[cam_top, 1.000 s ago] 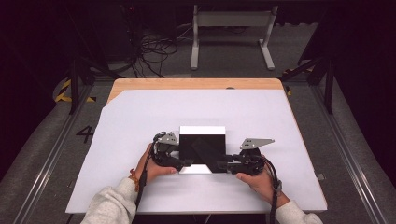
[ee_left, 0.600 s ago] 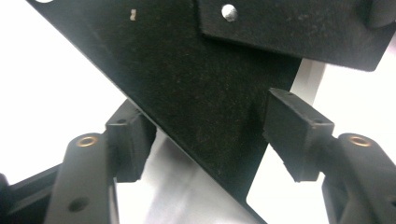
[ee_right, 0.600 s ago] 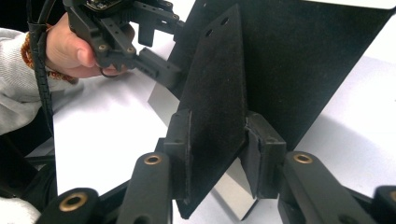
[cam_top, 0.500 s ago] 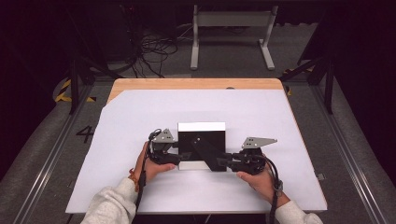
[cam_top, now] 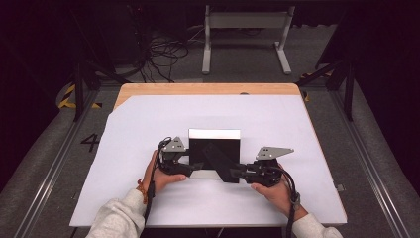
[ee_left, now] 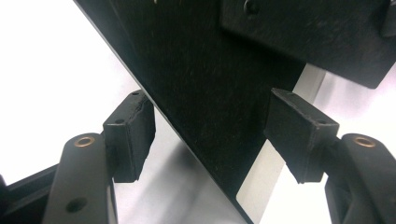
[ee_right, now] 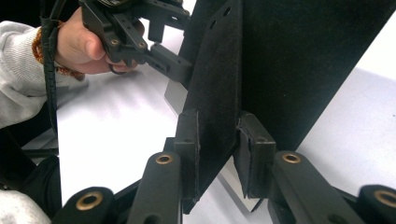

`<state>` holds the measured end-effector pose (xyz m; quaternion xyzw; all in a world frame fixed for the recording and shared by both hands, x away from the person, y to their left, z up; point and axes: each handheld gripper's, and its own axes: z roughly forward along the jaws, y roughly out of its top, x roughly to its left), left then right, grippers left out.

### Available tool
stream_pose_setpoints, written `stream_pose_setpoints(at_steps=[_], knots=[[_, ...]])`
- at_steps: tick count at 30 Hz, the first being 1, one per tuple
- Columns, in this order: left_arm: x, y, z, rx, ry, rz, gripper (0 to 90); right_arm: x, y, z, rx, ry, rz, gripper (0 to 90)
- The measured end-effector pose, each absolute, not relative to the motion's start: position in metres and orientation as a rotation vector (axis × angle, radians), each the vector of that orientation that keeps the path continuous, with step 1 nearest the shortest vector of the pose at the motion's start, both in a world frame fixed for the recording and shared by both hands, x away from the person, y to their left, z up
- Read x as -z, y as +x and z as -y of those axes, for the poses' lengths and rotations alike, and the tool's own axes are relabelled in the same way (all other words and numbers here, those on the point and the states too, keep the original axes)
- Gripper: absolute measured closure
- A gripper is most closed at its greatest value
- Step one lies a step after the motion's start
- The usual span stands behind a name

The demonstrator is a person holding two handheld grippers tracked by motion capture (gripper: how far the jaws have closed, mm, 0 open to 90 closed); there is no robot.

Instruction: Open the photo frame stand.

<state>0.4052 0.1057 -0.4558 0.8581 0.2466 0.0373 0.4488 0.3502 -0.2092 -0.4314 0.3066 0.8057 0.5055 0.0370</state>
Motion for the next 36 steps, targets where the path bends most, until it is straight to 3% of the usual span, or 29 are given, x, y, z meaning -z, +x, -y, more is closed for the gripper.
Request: stream_pose_setpoints(at_steps=[5,8,10,18,21,26,29,36], knots=[[0.461,0.407,-0.1,-0.032,2.146,-0.594,24.4,0.43,0.349,0.208,-1.54,0.917,-2.471,72.7],[0.462,0.406,-0.094,-0.035,2.167,-0.566,25.5,0.43,0.349,0.208,-1.541,0.915,-2.47,72.6],[0.462,0.405,-0.09,-0.04,2.186,-0.538,32.5,0.43,0.348,0.208,-1.539,0.911,-2.47,72.6],[0.457,0.405,-0.095,-0.04,2.15,-0.542,46.0,0.432,0.348,0.209,-1.511,0.914,-2.465,72.6],[0.454,0.404,-0.096,-0.09,2.142,-0.535,56.3,0.43,0.348,0.209,-1.513,0.913,-2.455,75.2],[0.451,0.402,-0.095,-0.161,2.149,-0.542,57.9,0.43,0.348,0.208,-1.507,0.914,-2.445,77.2],[0.449,0.4,-0.095,-0.224,2.156,-0.541,63.5,0.431,0.348,0.208,-1.496,0.909,-2.446,79.2],[0.449,0.4,-0.094,-0.242,2.157,-0.536,63.8,0.432,0.347,0.207,-1.487,0.901,-2.448,79.6]])
